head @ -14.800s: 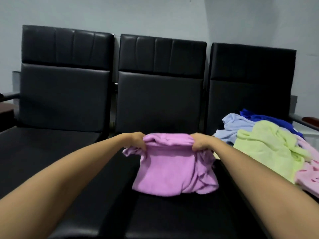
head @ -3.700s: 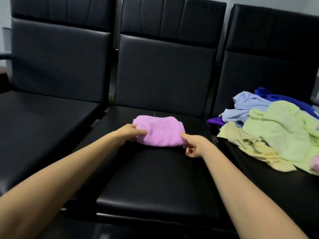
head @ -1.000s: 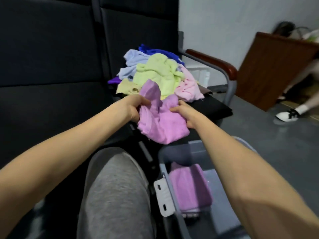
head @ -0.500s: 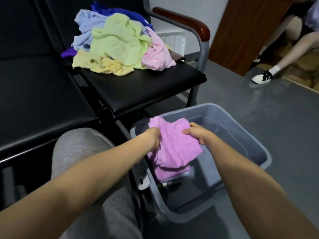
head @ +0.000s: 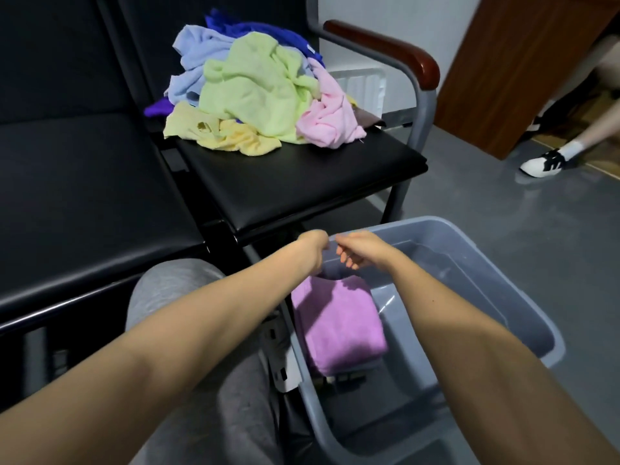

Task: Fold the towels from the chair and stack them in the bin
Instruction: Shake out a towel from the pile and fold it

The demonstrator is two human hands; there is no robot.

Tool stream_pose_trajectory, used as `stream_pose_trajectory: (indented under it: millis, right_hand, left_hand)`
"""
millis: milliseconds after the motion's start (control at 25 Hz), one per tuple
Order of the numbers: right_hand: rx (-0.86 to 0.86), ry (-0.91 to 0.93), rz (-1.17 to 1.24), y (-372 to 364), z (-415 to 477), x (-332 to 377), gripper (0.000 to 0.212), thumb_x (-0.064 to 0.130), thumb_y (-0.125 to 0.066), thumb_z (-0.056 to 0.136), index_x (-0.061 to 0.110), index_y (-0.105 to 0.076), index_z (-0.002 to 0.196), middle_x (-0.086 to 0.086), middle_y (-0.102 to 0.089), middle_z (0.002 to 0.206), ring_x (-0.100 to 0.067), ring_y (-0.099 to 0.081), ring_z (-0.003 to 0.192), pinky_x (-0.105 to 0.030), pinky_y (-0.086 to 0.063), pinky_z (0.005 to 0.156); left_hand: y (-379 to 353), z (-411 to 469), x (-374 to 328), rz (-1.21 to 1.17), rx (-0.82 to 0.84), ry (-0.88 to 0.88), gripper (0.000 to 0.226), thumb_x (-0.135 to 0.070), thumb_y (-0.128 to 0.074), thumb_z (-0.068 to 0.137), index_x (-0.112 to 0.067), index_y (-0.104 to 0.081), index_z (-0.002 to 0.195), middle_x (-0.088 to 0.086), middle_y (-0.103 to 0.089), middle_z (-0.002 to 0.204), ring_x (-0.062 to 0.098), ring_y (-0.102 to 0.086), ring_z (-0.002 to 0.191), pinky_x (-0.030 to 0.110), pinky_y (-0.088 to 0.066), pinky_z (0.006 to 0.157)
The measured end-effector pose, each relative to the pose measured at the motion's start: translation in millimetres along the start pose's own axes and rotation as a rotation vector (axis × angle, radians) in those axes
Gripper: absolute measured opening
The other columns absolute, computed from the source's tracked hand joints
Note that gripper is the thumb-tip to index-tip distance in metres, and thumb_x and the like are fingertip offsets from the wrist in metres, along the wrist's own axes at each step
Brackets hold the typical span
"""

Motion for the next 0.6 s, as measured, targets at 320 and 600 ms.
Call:
stream_pose_trajectory:
  millis: [320, 600]
  right_hand:
    - [-0.224, 0.342, 0.014, 15, 3, 160, 0.056, 0.033, -0.054, 0.093, 0.014, -0.041, 0.042, 0.006, -0.039, 0.034, -0.004, -0.031, 0.03, -0.016, -0.024, 0.036]
    - [-0.33, 0.509, -0.194, 8, 67, 265, 0.023, 0.021, -0.052, 0.089, 0.005, -0.063, 0.077, -0.004, -0.062, 0.067, -0.016, -0.052, 0.068, -0.027, -0.035, 0.063]
  left_hand:
    - [-1, -55, -144, 0.224, 0.203, -0.436, 0.034, 0.006, -0.034, 0.09, -0.006, -0.053, 0.064, 0.003, -0.052, 0.034, 0.015, -0.047, 0.057, 0.019, -0.04, 0.059]
    - [68, -28, -296, 0.581, -0.232, -0.901, 0.008, -0.005, -0.049, 0.089, -0.009, -0.055, 0.092, 0.008, -0.059, 0.093, 0.022, -0.057, 0.084, 0.026, -0.043, 0.069]
Point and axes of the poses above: each hand's wrist, its own z-axis towards the middle knuckle, its own y-axis out of the back of the hand, x = y × z, the point moved 10 cm from there along z, towards the middle knuckle
